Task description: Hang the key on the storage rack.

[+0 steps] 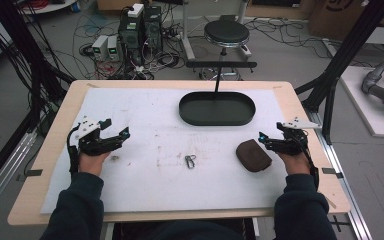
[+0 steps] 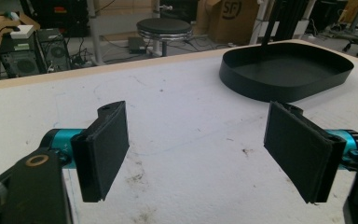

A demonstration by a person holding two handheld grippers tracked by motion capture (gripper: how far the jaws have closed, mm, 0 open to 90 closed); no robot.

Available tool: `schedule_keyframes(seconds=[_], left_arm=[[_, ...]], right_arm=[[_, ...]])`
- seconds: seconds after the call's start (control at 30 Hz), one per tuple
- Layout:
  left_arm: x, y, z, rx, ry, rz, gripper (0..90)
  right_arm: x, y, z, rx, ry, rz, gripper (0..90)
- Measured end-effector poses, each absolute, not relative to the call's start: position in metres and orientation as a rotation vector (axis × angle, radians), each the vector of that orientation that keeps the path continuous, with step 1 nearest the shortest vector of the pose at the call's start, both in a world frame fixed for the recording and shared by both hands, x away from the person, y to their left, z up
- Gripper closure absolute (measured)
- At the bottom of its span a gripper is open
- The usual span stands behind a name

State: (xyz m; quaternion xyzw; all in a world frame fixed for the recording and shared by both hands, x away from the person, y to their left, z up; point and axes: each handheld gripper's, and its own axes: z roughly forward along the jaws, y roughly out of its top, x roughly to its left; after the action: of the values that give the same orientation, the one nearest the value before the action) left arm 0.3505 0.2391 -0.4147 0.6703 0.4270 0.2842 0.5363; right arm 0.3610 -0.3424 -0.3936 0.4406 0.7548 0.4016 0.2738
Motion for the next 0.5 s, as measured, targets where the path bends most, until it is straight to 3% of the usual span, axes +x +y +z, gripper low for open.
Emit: schedule_keyframes(seconds=[0.5], left_arm=[[0.35, 0.211, -0.407, 1.639, 0.951, 0.641, 21.1]], right_arm=[[0.361, -0.343, -0.396, 1.176, 2.026, 1.064, 20.6]])
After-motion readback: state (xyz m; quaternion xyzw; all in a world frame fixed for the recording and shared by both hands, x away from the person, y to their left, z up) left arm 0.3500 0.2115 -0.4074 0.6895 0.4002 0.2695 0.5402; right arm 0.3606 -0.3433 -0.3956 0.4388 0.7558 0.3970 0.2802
